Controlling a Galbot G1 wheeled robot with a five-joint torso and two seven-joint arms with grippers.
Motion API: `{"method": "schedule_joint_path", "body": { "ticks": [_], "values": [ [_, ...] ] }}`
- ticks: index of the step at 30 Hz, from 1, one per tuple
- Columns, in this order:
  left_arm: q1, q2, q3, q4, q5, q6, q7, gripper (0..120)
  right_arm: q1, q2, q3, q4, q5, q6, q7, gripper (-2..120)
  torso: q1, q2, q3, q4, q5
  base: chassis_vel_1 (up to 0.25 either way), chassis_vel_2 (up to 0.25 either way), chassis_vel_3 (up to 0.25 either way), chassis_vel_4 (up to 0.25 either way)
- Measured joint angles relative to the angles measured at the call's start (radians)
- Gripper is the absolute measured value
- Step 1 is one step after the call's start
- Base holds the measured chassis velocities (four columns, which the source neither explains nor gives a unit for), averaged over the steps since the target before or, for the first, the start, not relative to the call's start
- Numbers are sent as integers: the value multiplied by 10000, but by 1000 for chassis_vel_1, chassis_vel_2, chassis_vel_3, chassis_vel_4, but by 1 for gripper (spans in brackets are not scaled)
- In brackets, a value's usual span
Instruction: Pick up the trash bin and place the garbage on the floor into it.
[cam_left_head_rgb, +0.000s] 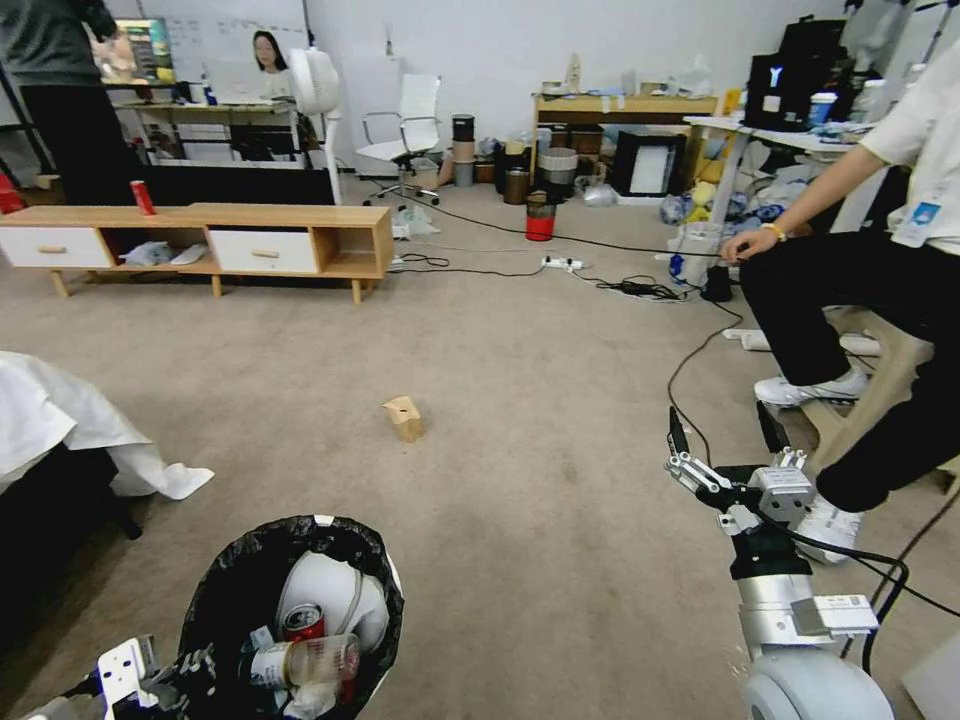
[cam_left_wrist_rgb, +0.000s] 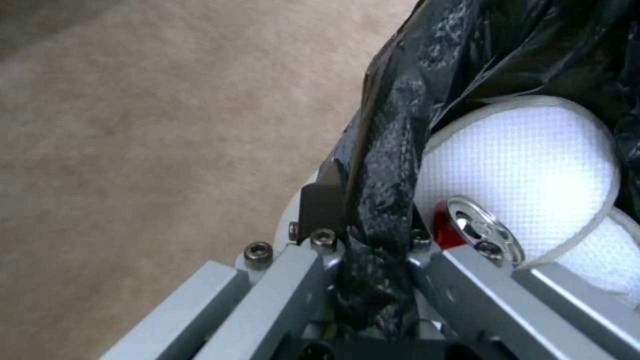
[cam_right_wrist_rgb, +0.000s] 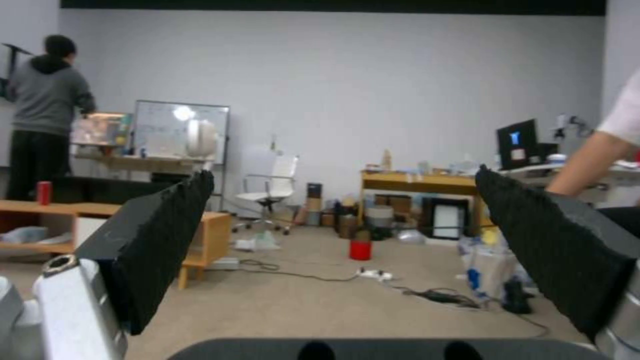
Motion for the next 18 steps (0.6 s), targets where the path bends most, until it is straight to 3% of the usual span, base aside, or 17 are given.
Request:
{"method": "schedule_joint_path", "body": {
  "ticks": [18],
  "values": [
    [19,-3,-33,-34,-79,29,-193,2,4,-134,87,-75,-17,110,-107,100,-1,0,0,-4,0,38,40,40,39]
  ]
}}
